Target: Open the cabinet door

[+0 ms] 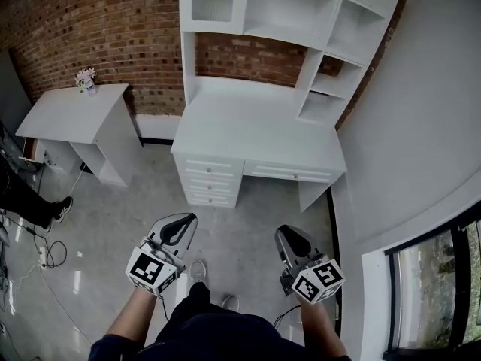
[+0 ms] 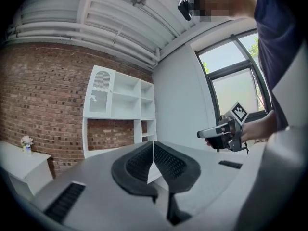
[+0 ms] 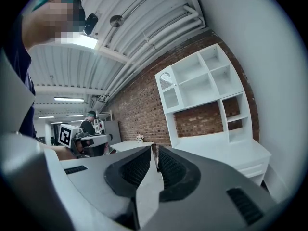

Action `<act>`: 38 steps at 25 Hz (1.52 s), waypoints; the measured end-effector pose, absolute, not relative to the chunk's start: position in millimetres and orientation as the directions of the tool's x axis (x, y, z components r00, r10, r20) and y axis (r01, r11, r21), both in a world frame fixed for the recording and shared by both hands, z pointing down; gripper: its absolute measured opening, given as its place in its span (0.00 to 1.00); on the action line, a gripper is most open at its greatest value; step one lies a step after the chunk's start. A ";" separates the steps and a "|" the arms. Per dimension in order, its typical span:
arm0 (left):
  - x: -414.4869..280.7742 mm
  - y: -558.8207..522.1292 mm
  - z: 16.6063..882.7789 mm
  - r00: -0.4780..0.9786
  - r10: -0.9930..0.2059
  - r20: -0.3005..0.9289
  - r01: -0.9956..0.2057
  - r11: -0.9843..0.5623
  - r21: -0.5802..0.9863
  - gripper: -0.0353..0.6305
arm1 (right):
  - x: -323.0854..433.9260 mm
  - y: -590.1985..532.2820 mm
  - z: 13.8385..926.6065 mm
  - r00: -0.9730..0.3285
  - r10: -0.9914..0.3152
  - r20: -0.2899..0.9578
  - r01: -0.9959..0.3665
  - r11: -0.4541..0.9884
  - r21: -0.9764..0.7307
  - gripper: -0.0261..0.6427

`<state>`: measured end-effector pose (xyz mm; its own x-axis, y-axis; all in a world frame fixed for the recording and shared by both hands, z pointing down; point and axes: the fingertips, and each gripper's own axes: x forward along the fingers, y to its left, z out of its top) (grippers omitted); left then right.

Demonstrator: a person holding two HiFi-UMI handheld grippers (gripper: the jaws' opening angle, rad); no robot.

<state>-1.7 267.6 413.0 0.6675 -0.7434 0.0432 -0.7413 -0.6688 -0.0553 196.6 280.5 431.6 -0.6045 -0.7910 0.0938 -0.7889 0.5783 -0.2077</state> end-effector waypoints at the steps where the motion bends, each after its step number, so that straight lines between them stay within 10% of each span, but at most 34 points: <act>1: -4.2 259.8 417.1 0.672 -0.739 0.044 -0.738 -0.673 -0.049 0.07 | 192.3 273.6 434.7 -0.602 -0.792 0.104 -0.792 0.576 -0.204 0.11; 38: -65.0 -52.8 381.0 0.733 -0.680 -0.023 -0.679 -0.730 -0.077 0.07 | 96.8 -34.1 388.9 -0.603 -0.797 0.022 -0.784 0.587 -0.202 0.11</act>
<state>-65.0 -52.8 381.0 0.7330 -0.6798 -0.0230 -0.6793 -0.7298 -0.0768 96.8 -34.1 388.9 -0.6032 -0.7973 0.0218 -0.7837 0.5873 -0.2023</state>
